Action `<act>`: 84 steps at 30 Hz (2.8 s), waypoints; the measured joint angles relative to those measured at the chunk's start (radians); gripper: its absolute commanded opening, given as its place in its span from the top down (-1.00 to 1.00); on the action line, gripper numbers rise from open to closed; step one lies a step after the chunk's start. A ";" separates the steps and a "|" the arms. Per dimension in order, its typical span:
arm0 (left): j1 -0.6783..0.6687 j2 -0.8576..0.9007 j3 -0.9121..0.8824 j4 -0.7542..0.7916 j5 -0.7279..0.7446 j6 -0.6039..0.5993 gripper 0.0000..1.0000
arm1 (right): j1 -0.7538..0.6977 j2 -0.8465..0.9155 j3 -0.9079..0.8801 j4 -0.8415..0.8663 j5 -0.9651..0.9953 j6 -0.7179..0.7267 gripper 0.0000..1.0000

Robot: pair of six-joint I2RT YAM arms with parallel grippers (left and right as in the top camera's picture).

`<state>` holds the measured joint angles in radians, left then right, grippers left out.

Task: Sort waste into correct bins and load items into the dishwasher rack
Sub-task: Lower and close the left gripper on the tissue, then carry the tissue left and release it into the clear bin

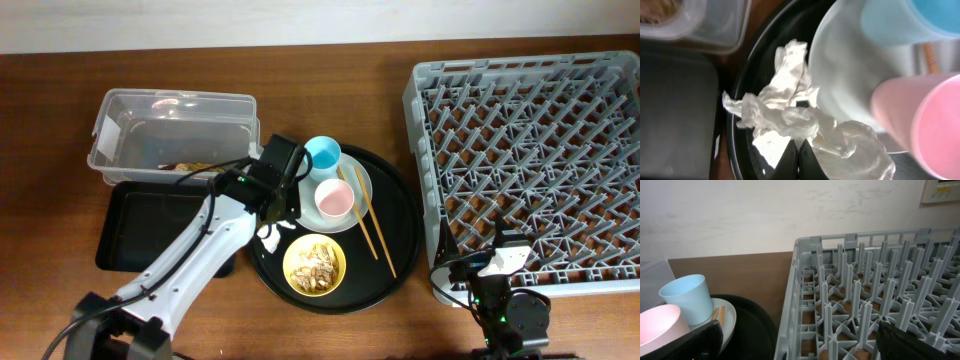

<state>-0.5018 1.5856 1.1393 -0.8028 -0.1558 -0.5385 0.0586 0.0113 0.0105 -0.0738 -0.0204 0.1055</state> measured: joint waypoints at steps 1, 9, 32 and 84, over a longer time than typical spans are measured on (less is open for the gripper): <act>0.000 0.006 -0.018 0.006 -0.002 0.000 0.90 | 0.000 0.000 0.000 0.000 0.000 0.000 -0.97; 0.000 0.074 -0.131 0.135 -0.039 0.005 0.41 | 0.000 0.000 0.000 0.000 0.000 0.000 -0.97; 0.000 0.094 -0.257 0.325 -0.059 0.012 0.42 | 0.000 0.000 0.000 0.000 0.000 0.000 -0.97; 0.531 0.017 -0.172 0.671 0.195 0.140 -0.48 | 0.000 0.000 0.000 0.000 0.000 0.000 -0.97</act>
<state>0.0296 1.6028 0.9672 -0.1322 0.0391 -0.3981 0.0586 0.0113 0.0105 -0.0734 -0.0204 0.1055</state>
